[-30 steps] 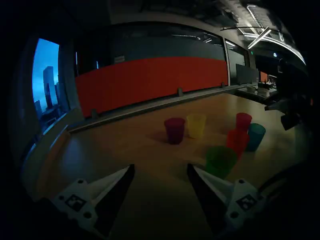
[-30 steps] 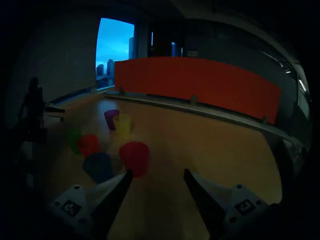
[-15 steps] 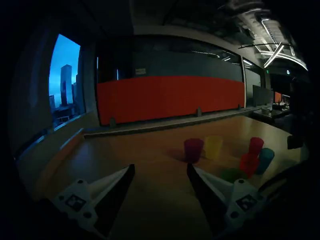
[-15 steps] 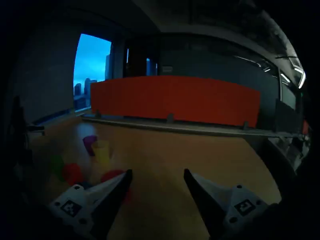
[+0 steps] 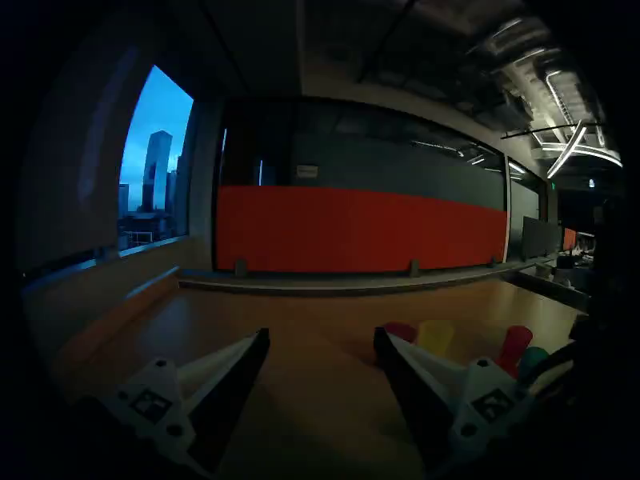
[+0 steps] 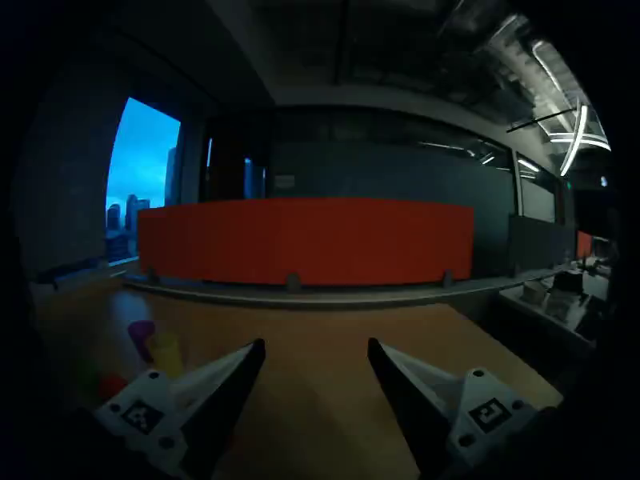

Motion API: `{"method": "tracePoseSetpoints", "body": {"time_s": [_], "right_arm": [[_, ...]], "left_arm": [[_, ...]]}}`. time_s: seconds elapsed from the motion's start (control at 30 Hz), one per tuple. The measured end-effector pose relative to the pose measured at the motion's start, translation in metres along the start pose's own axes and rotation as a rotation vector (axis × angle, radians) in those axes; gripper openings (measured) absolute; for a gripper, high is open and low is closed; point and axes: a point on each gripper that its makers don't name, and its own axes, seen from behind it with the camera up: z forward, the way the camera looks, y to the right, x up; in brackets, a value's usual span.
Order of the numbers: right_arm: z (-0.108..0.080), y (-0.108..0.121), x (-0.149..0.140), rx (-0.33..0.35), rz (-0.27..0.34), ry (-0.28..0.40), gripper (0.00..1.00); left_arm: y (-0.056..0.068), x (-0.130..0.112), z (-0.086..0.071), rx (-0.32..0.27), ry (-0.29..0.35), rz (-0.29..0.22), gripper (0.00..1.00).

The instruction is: Pour water

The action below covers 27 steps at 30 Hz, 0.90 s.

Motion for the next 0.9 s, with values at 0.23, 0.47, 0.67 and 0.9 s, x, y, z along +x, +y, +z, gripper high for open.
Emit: {"method": "tracePoseSetpoints", "body": {"time_s": [0.23,0.47,0.67,0.9], "right_arm": [[-0.007,0.017,0.024,-0.08,0.027,0.1,0.99],[-0.011,0.022,0.024,-0.114,0.043,0.134,0.99],[-0.007,0.02,0.009,-0.104,0.082,0.132,0.99],[-0.006,0.028,-0.011,-0.13,0.106,0.111,0.99]], "left_arm": [[-0.009,0.017,0.001,0.05,0.065,-0.026,0.96],[-0.004,0.017,0.003,0.053,0.091,-0.04,0.96],[0.002,0.007,0.004,0.055,0.096,-0.036,0.96],[-0.001,-0.008,0.006,0.086,0.093,-0.033,0.96]]}}
